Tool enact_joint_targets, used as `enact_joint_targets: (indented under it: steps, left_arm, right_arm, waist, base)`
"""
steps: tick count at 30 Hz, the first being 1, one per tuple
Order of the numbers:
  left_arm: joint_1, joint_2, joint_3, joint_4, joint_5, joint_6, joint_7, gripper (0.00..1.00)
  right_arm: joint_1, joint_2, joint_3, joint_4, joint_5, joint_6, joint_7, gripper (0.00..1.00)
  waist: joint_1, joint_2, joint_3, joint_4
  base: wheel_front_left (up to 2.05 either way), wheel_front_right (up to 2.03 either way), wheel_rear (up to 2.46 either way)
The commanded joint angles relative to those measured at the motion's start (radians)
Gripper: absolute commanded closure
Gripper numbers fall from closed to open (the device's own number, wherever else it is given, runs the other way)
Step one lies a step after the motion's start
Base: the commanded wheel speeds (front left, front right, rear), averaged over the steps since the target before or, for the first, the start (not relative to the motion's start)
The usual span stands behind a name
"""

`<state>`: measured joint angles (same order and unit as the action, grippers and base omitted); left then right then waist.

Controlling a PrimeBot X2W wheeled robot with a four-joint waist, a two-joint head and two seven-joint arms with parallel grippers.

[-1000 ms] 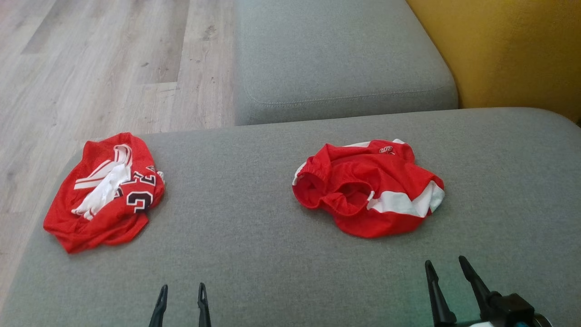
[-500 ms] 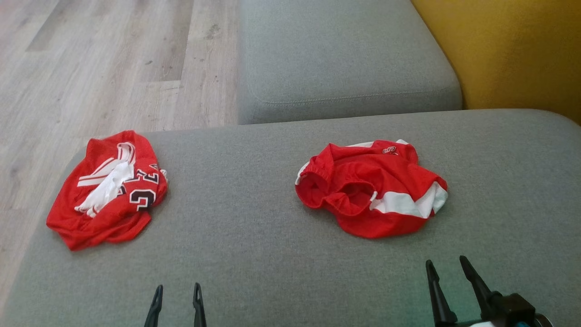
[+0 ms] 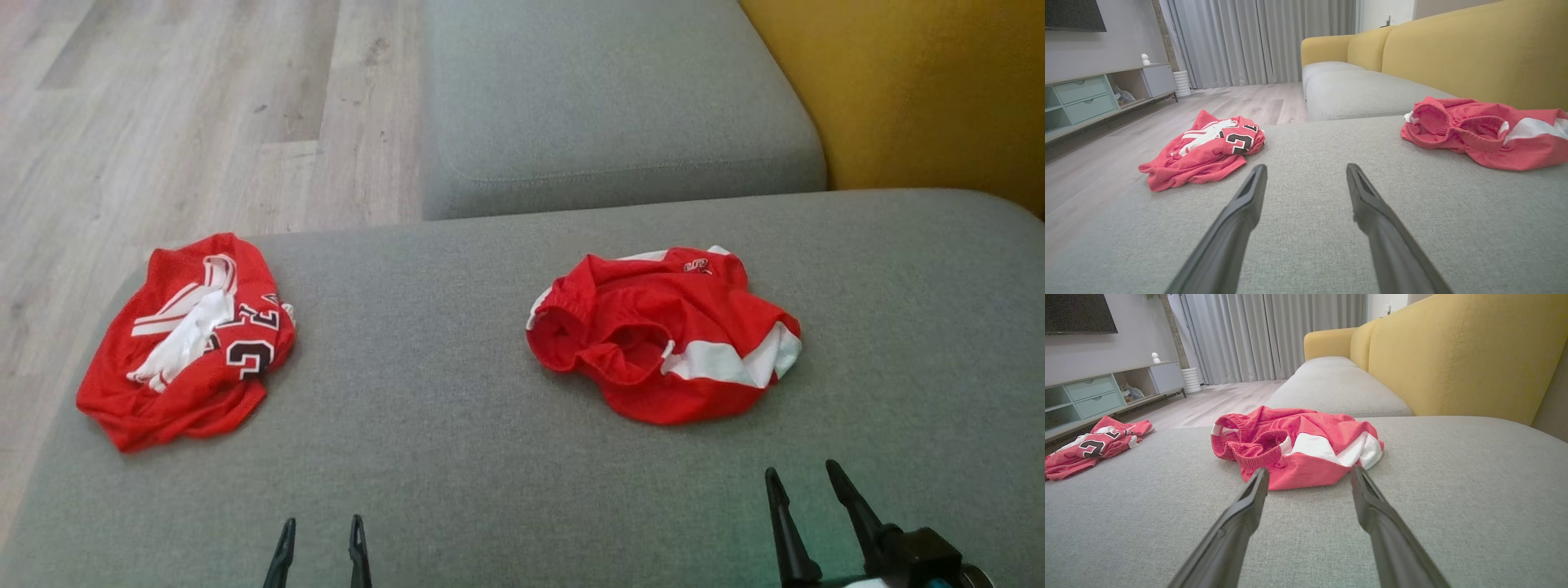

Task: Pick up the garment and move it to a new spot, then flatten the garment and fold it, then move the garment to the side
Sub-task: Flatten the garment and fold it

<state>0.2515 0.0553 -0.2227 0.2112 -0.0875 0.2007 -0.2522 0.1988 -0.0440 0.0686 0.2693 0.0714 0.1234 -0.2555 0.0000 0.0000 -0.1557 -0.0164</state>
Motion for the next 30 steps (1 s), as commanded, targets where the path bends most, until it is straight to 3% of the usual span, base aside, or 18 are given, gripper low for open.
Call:
enact_joint_targets:
  steps: [1, 11, 21, 30]
  left_arm:
    - [-0.04, -0.005, 0.03, -0.026, -0.004, -0.006, -0.01, 0.0]
    - [-0.182, -0.005, -0.051, 0.018, -0.013, -0.018, -0.01, 0.0]
    - [-0.566, -0.005, -0.326, 0.261, -0.098, -0.06, -0.005, 0.0]
    - [-0.866, -0.005, -0.526, 0.429, -0.212, -0.058, 0.09, 0.0]
  right_arm:
    - [-0.036, -0.006, 0.025, -0.033, -0.007, 0.007, -0.006, 0.0]
    - [-0.074, -0.006, 0.035, -0.042, -0.022, 0.007, -0.006, 0.0]
    - [-0.162, -0.006, 0.08, -0.048, -0.025, 0.007, -0.006, 0.0]
    - [-0.24, -0.006, 0.112, -0.066, 0.027, 0.007, -0.006, 0.0]
  waist:
    - [0.0, 0.0, 0.007, -0.005]
    - [0.0, 0.0, 0.099, -0.059]
    - [0.0, 0.0, 0.261, -0.18]
    - [0.0, 0.0, 0.406, -0.311]
  base:
    - [0.0, 0.0, 0.0]
    - [0.0, 0.0, 0.0]
    - [0.0, 0.0, 0.0]
    - [0.0, 0.0, 0.0]
